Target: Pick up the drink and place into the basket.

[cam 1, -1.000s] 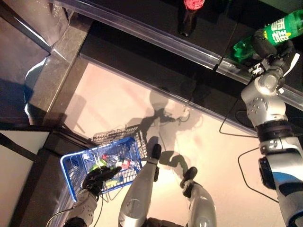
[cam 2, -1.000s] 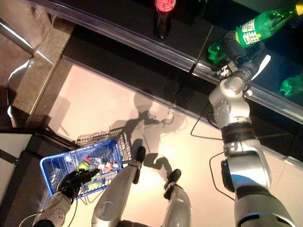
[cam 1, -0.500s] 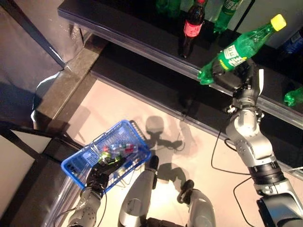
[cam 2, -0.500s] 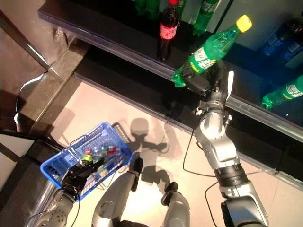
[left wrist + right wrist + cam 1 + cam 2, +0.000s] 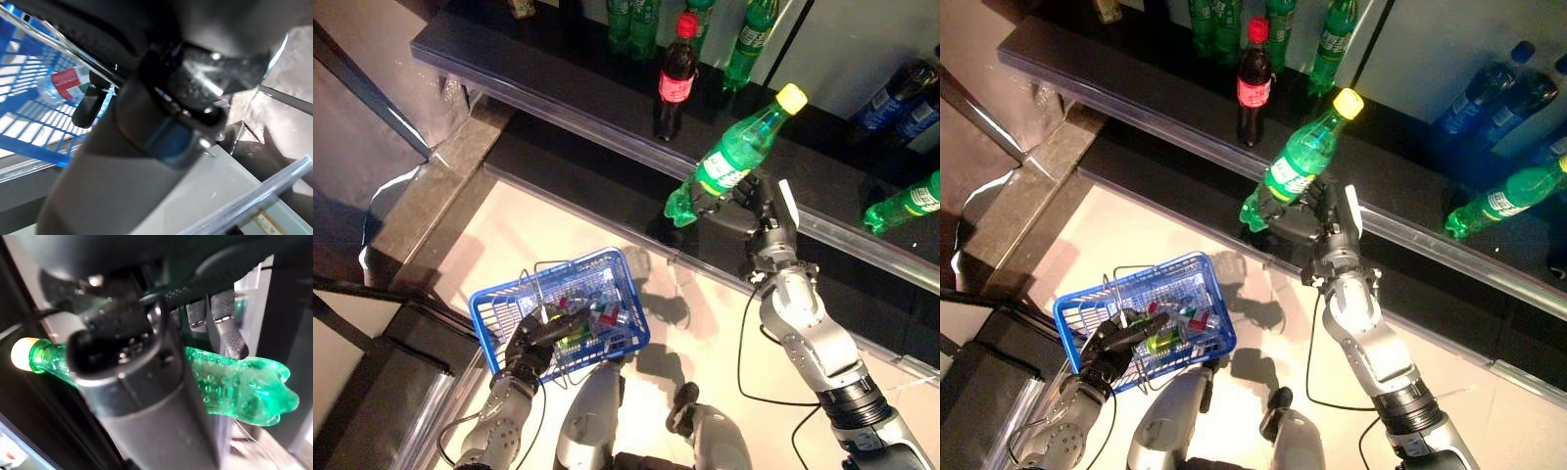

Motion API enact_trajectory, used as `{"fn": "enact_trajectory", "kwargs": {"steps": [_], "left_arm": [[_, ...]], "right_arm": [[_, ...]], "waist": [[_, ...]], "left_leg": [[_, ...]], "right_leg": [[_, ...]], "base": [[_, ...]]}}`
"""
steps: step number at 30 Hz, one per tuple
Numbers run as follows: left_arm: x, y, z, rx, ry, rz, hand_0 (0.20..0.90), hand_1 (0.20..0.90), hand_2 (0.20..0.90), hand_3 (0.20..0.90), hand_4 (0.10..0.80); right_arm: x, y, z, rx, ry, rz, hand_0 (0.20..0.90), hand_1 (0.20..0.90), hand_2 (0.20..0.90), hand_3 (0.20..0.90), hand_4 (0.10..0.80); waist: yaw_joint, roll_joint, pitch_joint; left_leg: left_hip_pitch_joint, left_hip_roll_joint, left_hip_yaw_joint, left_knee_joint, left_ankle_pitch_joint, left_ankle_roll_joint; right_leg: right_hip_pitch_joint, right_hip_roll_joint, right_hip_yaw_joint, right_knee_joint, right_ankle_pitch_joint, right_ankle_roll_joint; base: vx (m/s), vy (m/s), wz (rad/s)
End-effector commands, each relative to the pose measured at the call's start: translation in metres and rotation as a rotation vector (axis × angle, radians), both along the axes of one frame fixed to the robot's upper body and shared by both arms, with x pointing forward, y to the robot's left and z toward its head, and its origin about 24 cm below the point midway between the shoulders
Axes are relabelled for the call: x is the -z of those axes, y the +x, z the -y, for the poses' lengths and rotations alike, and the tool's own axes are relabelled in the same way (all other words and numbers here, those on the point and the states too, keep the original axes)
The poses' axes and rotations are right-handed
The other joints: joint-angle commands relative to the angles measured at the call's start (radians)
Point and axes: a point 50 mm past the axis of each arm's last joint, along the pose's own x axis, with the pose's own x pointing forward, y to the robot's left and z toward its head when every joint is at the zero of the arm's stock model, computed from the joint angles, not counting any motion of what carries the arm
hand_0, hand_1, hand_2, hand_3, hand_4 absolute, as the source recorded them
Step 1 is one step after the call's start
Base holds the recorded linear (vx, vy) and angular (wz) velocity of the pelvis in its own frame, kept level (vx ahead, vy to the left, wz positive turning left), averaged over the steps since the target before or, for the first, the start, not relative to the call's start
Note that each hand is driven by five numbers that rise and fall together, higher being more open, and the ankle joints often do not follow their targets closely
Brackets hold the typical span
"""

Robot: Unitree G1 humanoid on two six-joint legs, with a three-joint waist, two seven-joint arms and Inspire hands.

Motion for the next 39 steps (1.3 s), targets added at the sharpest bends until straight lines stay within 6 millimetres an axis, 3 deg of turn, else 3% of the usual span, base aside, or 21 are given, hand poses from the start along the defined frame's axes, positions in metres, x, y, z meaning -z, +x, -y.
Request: {"fn": "enact_trajectory", "kwargs": {"steps": [1,11,22,31,39], "left_arm": [[-0.113,0.021,0.001,0.098,0.010,0.599,0.300,0.300,0.300,0.200,0.100],[-0.162,0.016,0.038,0.352,-0.184,0.825,0.300,0.300,0.300,0.200,0.100],[-0.203,0.005,0.057,0.612,-0.246,1.034,0.300,0.300,0.300,0.200,0.100],[-0.226,-0.007,0.070,0.842,-0.273,1.183,0.300,0.300,0.300,0.200,0.100],[-0.230,-0.017,0.085,1.024,-0.346,1.230,0.300,0.300,0.300,0.200,0.100]], "right_arm": [[-0.068,-0.028,-0.035,-0.231,0.034,0.369,0.300,0.300,0.300,0.200,0.100],[-0.051,-0.031,-0.062,-0.308,0.033,0.277,0.300,0.300,0.300,0.200,0.100],[-0.030,-0.025,-0.083,-0.271,-0.043,0.174,0.300,0.300,0.300,0.200,0.100],[0.002,-0.009,-0.097,-0.218,-0.114,0.039,0.300,0.300,0.300,0.200,0.100],[0.038,-0.005,-0.117,-0.190,-0.134,-0.112,0.300,0.300,0.300,0.200,0.100]], "waist": [[0.008,0.008,-0.228],[0.043,0.001,-0.256],[0.074,-0.001,-0.277],[0.105,0.007,-0.299],[0.138,0.011,-0.314]], "left_leg": [[0.032,0.017,-0.070,0.042,-0.052,-0.066],[0.052,0.009,-0.117,-0.002,-0.024,-0.072],[0.056,-0.009,-0.157,-0.006,-0.020,-0.078],[0.056,-0.023,-0.187,-0.005,-0.017,-0.084],[0.049,-0.040,-0.222,0.004,-0.018,-0.085]], "right_leg": [[0.045,0.027,-0.035,0.011,0.027,-0.063],[0.079,0.043,-0.056,-0.035,0.042,-0.055],[0.101,0.040,-0.075,-0.049,0.043,-0.054],[0.117,0.030,-0.096,-0.050,0.037,-0.054],[0.131,0.020,-0.118,-0.045,0.032,-0.052]], "base": [[-0.013,-0.024,0.16],[-0.023,-0.018,0.11],[0.003,0.000,0.08],[0.047,0.025,0.10],[0.054,0.011,0.18]]}}
